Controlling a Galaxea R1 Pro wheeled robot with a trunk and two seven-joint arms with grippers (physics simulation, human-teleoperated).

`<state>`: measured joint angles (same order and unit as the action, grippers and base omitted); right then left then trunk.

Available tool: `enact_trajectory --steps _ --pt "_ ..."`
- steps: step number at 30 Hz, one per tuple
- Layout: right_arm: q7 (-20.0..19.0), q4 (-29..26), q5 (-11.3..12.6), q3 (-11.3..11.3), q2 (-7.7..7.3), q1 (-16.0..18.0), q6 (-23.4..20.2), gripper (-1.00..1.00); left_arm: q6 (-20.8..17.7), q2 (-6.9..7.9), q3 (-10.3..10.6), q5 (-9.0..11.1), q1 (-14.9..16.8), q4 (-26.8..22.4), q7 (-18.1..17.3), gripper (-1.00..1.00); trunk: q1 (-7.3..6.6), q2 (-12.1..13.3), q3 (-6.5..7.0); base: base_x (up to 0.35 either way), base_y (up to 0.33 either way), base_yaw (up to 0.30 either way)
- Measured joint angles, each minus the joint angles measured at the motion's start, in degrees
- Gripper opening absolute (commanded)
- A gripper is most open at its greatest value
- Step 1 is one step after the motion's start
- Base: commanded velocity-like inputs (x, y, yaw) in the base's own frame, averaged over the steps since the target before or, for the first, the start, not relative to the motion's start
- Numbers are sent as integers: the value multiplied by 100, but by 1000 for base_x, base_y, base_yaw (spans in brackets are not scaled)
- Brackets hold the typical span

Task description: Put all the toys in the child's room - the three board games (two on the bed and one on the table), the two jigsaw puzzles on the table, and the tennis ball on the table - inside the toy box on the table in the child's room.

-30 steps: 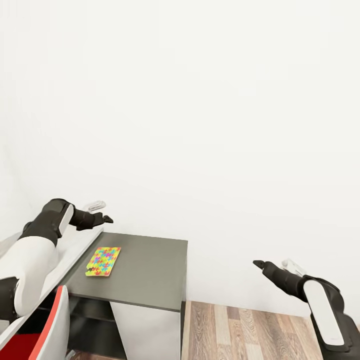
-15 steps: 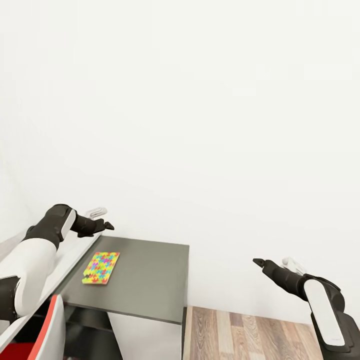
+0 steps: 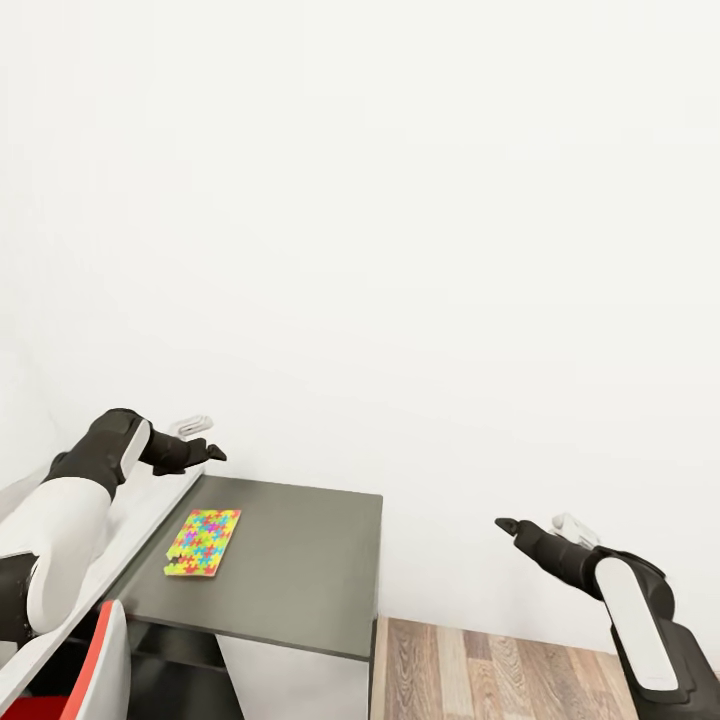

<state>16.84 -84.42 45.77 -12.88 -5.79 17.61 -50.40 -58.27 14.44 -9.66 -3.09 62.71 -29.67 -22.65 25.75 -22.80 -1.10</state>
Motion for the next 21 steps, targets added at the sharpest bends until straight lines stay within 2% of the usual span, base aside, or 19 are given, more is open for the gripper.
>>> enact_trajectory --steps 15,21 --pt "3 2 -5 59 0 0 3 100 -15 -26 8 -3 0 0 7 100 -1 0 0 143 38 4" --pt "3 7 -3 66 0 1 3 100 -18 -25 1 1 -1 -1 2 100 -1 0 0 116 1 205"
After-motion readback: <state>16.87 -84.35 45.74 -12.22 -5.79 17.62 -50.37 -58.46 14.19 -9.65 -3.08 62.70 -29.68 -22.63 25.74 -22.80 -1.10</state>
